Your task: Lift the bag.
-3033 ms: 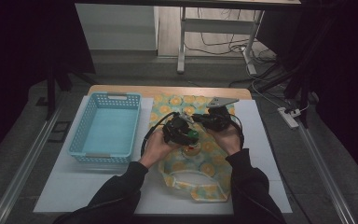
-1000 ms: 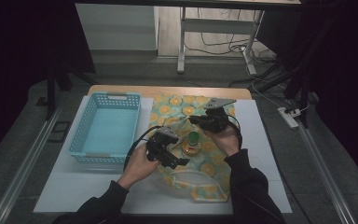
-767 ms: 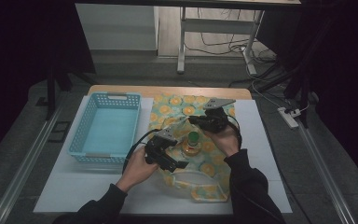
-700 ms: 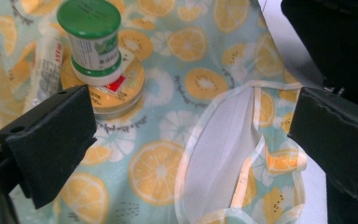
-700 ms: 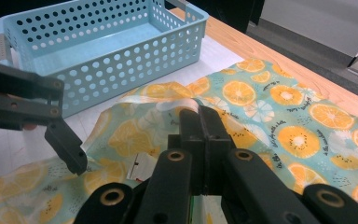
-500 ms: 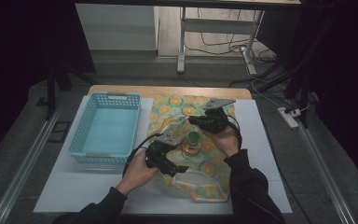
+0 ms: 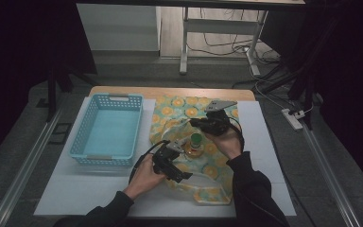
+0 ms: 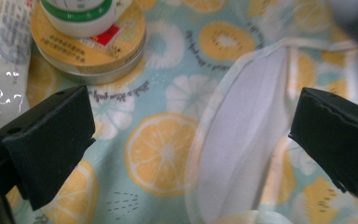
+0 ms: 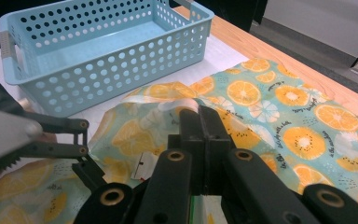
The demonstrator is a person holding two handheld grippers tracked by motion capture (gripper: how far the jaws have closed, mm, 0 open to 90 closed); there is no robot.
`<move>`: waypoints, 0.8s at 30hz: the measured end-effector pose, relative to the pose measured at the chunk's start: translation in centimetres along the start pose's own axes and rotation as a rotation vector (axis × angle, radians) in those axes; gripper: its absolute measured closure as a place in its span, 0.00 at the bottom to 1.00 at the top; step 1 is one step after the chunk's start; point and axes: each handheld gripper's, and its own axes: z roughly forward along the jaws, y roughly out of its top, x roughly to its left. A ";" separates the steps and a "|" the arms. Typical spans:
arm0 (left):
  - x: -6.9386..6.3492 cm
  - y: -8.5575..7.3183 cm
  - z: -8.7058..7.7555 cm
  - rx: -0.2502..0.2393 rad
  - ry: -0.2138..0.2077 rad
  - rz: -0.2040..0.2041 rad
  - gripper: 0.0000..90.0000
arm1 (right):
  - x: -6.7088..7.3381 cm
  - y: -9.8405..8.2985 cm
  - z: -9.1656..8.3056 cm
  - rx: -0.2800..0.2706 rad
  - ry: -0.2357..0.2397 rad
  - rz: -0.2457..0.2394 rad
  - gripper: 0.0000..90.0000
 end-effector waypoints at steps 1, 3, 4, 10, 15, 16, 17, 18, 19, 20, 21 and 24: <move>0.0 0.0 0.2 0.003 -0.001 0.000 0.00 | 0.0 0.0 0.0 0.000 0.000 0.000 1.00; 0.0 0.0 0.7 0.021 0.009 0.009 0.00 | 0.0 0.0 0.0 0.000 0.001 -0.002 1.00; 0.0 0.0 0.9 0.025 0.010 0.010 0.00 | 0.1 0.0 0.0 0.001 0.000 -0.003 1.00; 0.1 -0.3 1.9 0.054 0.025 0.015 0.00 | 0.1 0.0 0.1 0.003 0.000 -0.002 1.00; 0.2 -0.4 2.6 0.066 0.034 0.016 0.00 | 0.1 0.0 0.2 0.005 0.002 -0.003 1.00; 0.2 -0.4 2.7 0.068 0.041 0.019 0.00 | 0.1 0.0 0.2 0.005 0.001 -0.003 1.00; 0.2 -0.4 2.9 0.072 0.042 0.018 0.00 | 0.1 0.0 0.2 0.005 0.001 -0.003 1.00; 0.2 -0.4 3.0 0.073 0.047 0.020 0.00 | 0.1 0.0 0.2 0.006 0.001 -0.002 1.00; 0.2 -0.4 3.1 0.071 0.051 0.023 0.00 | 0.1 -0.1 0.2 0.006 0.001 -0.003 1.00; 0.1 -0.4 3.1 0.071 0.054 0.025 0.00 | 0.1 -0.1 0.2 0.007 0.001 -0.002 1.00; 0.1 -0.4 3.1 0.074 0.057 0.030 0.00 | 0.1 -0.1 0.2 0.007 0.001 -0.002 1.00; -0.2 -0.3 3.3 0.093 0.090 0.064 0.00 | 0.1 -0.1 0.2 0.006 0.001 -0.003 1.00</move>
